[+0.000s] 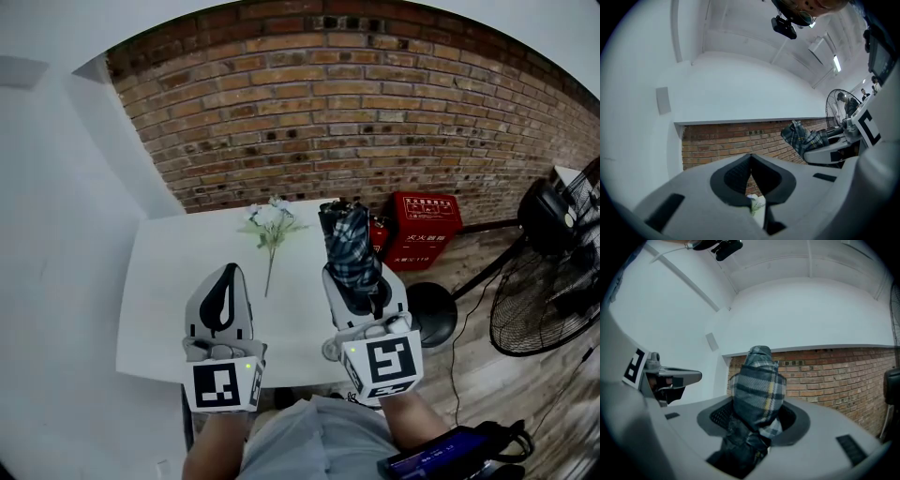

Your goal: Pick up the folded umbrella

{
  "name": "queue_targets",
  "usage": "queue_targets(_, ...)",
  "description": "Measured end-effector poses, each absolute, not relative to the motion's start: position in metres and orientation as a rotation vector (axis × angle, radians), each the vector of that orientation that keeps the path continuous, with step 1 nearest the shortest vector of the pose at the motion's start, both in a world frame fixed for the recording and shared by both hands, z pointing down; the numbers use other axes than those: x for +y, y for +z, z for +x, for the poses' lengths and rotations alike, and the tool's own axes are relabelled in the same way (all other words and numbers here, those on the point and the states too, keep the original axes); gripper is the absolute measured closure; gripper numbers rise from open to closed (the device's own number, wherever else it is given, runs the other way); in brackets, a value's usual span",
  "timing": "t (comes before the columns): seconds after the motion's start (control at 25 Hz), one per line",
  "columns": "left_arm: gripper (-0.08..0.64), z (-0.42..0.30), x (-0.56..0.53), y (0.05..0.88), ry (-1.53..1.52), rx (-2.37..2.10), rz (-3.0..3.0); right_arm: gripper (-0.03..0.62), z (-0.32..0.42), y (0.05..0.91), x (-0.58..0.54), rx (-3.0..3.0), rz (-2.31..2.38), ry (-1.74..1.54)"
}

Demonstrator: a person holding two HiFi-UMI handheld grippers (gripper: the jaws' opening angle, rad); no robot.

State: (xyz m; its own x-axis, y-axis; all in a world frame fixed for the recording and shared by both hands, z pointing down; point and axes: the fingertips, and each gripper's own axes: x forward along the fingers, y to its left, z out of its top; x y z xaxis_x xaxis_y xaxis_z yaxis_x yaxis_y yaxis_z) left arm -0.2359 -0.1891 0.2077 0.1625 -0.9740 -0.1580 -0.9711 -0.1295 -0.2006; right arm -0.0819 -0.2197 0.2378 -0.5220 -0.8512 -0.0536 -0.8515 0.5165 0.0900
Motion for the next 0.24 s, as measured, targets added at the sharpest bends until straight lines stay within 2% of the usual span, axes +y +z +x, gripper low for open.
queue_targets(0.24, 0.554, -0.2323, -0.1926, 0.2082, -0.017, 1.877, -2.190, 0.387, -0.0794, 0.2387, -0.2229, 2.736, -1.538, 0.162)
